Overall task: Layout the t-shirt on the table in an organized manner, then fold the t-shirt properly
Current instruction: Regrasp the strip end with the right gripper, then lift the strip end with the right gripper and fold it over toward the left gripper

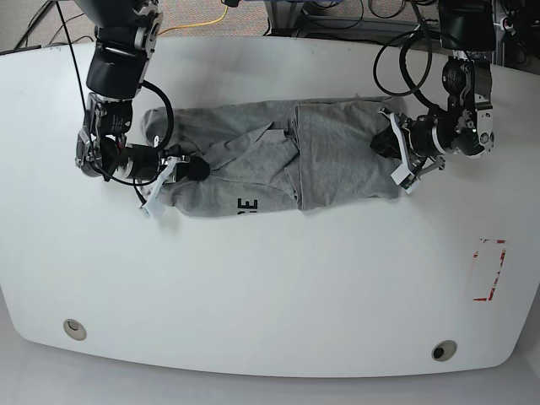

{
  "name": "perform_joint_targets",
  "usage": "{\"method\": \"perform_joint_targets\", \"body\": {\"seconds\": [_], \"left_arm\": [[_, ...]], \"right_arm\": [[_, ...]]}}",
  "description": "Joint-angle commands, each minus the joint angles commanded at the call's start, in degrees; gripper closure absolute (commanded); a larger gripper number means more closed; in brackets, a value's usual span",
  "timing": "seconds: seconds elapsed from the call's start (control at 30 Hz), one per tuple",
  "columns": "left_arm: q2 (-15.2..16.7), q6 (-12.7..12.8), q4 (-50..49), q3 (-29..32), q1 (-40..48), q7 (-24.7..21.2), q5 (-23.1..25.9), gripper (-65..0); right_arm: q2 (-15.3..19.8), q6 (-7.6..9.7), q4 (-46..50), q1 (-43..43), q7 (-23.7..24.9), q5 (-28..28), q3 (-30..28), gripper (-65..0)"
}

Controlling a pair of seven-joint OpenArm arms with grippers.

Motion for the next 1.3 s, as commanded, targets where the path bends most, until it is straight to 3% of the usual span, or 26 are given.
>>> {"method": "perform_joint_targets", "body": {"seconds": [0.13, 0.33, 0.67, 0.83, 1.03, 1.17, 1.3], "left_arm": [[0.0, 0.0, 0.0, 0.0, 0.0, 0.0, 0.0, -6.7], [0.09, 0.0, 0.0, 0.0, 0.0, 0.0, 0.0, -6.7], [0.26, 0.0, 0.0, 0.09, -1.05, 0.0, 0.0, -6.7], [0.35, 0.0, 0.0, 0.09, -1.14, 0.0, 0.0, -6.7], [0.35, 0.0, 0.0, 1.23, -1.14, 0.0, -0.09, -6.7], [0.35, 0.0, 0.0, 2.81, -1.14, 0.0, -0.09, -6.7], [0.35, 0.0, 0.09, 2.9, -0.79, 0.0, -0.18, -6.7]], "right_arm": [[0.18, 0.0, 3.52, -0.18, 1.41, 0.0, -0.09, 0.0], [0.18, 0.0, 18.37, -2.73, 1.58, 0.0, -0.44, 0.0], [-0.26, -0.4, 38.77, -5.1, 1.93, 0.0, -10.2, 0.0], [-2.11, -6.99, 44.92, -4.92, 1.93, 0.0, -15.56, 0.0], [-6.42, -13.41, 46.77, -3.69, 1.58, 0.09, -21.54, 0.0], [-9.76, -16.66, 46.68, -3.6, 1.85, 0.0, -24.53, 0.0], [-12.48, -18.68, 46.59, -3.6, 1.93, 0.0, -26.02, 0.0]]}}
